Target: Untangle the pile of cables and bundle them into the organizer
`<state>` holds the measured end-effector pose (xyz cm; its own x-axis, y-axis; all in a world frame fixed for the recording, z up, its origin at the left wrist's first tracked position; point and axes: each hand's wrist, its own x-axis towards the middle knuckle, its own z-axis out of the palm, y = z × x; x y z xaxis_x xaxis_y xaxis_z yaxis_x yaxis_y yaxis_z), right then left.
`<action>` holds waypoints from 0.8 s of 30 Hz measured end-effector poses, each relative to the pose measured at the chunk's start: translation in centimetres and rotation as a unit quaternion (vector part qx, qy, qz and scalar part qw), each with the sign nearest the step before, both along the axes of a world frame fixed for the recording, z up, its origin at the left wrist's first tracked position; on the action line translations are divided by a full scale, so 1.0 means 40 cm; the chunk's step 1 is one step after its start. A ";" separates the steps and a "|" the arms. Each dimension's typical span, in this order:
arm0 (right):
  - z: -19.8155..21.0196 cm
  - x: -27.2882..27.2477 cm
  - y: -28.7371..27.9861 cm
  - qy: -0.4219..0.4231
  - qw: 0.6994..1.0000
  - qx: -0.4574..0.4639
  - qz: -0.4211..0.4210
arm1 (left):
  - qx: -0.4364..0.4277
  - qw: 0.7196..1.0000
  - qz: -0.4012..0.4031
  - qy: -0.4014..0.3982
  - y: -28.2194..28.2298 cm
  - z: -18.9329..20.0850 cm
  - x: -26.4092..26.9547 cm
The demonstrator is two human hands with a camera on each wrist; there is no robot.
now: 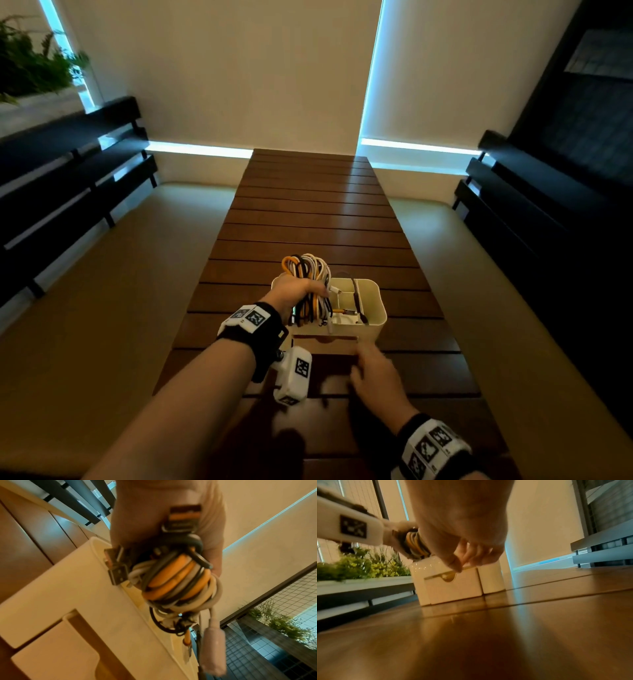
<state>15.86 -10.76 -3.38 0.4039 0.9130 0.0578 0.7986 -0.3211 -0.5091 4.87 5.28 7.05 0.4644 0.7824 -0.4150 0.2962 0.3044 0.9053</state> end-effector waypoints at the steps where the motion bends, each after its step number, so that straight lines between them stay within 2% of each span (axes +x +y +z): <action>1: -0.008 -0.010 0.006 -0.002 0.998 -0.041 0.048 | 0.001 1.000 -0.005 0.005 0.001 0.004 0.005; 4: -0.012 -0.038 0.051 -0.066 0.985 -0.121 0.103 | -0.001 1.000 -0.018 0.022 -0.004 0.018 0.015; 7: -0.021 -0.053 0.095 -0.065 0.981 -0.166 0.074 | -0.005 1.000 -0.011 0.024 -0.002 0.016 0.019; 11: -0.009 -0.058 0.113 -0.089 0.982 -0.155 0.052 | -0.009 1.000 -0.010 0.022 -0.001 0.014 0.018; 15: 0.005 -0.086 0.057 -0.125 0.975 -0.173 0.054 | -0.009 1.000 -0.011 0.024 0.001 0.003 0.016; 22: 0.008 -0.117 -0.052 -0.124 0.964 -0.222 0.079 | -0.005 1.000 -0.017 0.016 0.002 -0.003 0.019; 24: 0.015 -0.123 -0.069 -0.098 0.967 -0.222 0.079 | -0.003 1.000 -0.014 0.008 0.002 -0.004 0.017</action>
<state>10.95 -13.52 -2.78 0.2774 0.9151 -0.2928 0.9228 -0.3386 -0.1837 5.56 5.37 6.88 0.4792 0.7667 -0.4273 0.3194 0.3011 0.8985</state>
